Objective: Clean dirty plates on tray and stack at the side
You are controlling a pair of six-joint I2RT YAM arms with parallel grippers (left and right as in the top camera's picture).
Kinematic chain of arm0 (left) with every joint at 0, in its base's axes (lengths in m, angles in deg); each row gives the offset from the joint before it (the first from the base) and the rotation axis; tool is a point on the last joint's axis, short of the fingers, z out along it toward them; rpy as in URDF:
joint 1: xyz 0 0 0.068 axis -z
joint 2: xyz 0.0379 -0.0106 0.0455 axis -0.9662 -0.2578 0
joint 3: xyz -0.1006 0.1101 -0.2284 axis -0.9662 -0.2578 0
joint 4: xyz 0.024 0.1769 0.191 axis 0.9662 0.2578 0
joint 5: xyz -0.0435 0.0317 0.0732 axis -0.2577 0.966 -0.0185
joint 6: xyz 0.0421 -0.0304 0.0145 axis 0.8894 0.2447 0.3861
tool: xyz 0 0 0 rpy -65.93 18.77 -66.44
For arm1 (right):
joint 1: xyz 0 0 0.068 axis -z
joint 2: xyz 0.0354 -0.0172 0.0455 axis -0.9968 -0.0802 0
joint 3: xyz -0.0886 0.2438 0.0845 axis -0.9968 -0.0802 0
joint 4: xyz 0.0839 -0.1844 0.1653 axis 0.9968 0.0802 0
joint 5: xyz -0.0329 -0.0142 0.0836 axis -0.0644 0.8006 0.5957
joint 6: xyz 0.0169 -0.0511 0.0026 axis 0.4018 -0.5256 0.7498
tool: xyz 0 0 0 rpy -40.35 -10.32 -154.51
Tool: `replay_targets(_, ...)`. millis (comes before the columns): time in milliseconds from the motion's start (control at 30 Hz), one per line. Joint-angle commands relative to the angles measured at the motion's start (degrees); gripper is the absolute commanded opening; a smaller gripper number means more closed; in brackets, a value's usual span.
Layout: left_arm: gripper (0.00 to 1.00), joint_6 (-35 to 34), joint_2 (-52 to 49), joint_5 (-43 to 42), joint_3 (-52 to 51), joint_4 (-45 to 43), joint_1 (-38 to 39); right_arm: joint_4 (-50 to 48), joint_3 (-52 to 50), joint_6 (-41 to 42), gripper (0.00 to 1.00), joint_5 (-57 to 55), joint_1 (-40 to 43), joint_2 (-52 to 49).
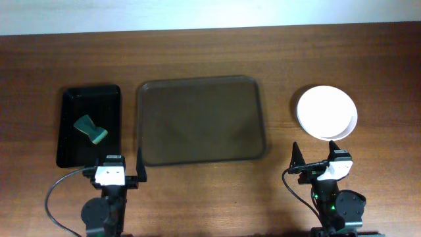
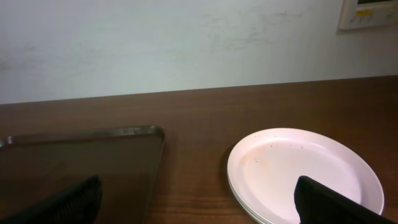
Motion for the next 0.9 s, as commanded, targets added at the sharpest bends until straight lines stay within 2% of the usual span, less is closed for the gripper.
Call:
replay_targets(0,0.99,0.7,4.3,0.9,-2.0,2.6,0.5,0.3,-0.3,0.0,0.99,-0.3,0.4,0.4)
replay_targets(167,0.99,0.7,7.4,2.4,-2.0,4.1,1.9,0.3,-0.3,0.0,0.98,-0.3,0.4,0.4)
replay_targets(867,0.99,0.7,7.4,2.5,-2.0,4.1,3.3,0.3,-0.3,0.0,0.98,-0.3,0.4,0.4)
